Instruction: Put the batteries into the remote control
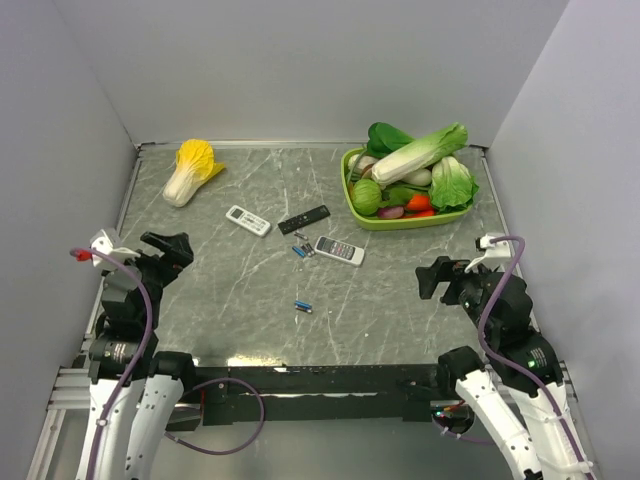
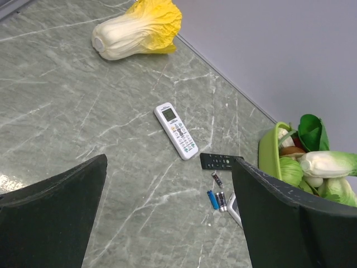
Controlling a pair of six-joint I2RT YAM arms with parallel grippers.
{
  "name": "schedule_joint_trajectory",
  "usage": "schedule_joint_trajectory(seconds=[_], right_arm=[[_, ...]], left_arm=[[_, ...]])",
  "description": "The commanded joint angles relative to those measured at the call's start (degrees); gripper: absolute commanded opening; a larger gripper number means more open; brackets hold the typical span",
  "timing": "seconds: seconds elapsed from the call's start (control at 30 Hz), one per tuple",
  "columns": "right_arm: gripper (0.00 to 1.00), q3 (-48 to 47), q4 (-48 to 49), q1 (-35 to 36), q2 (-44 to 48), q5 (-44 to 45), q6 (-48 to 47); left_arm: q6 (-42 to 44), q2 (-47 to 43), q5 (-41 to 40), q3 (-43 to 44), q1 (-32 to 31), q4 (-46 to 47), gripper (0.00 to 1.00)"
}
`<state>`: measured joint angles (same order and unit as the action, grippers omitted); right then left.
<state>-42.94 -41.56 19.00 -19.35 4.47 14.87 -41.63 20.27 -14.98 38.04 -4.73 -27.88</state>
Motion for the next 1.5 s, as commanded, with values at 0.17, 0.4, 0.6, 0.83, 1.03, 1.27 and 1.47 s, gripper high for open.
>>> schedule_joint_trajectory(seconds=[0.17, 0.4, 0.6, 0.83, 1.03, 1.27, 1.47], right_arm=[[1.00, 2.6, 10.0, 0.5, -4.2, 0.3, -0.2], [1.00, 0.8, 17.4, 0.5, -13.9, -5.8, -3.1], [1.00, -4.8, 19.1, 0.6, -25.7, -11.0, -8.2], [0.99, -12.7, 17.8, 0.7, -41.9, -18.1, -13.2], [0.99, -19.2, 15.5, 5.0, -55.1, -22.1, -17.8], [0.99, -26.6, 12.7, 11.0, -68.6, -18.6, -21.9], [0.99, -33.8, 10.5, 13.2, -78.5, -15.9, -25.3]], left_arm=[[1.6, 6.0, -3.2, -0.5, 0.0, 4.4, 0.97], [5.5, 5.0, -6.4, -2.1, -4.1, 6.3, 0.97], [6.4, 4.2, -7.6, -3.7, -9.1, 7.2, 0.97], [7.8, 6.0, -7.3, -4.4, -9.9, 9.9, 0.97], [8.7, 8.8, -6.9, -3.8, -9.7, 10.6, 0.97], [12.3, 9.4, -4.7, -2.4, -9.1, 10.6, 0.97], [16.3, 5.8, -5.1, -3.7, -9.2, 13.1, 0.97]])
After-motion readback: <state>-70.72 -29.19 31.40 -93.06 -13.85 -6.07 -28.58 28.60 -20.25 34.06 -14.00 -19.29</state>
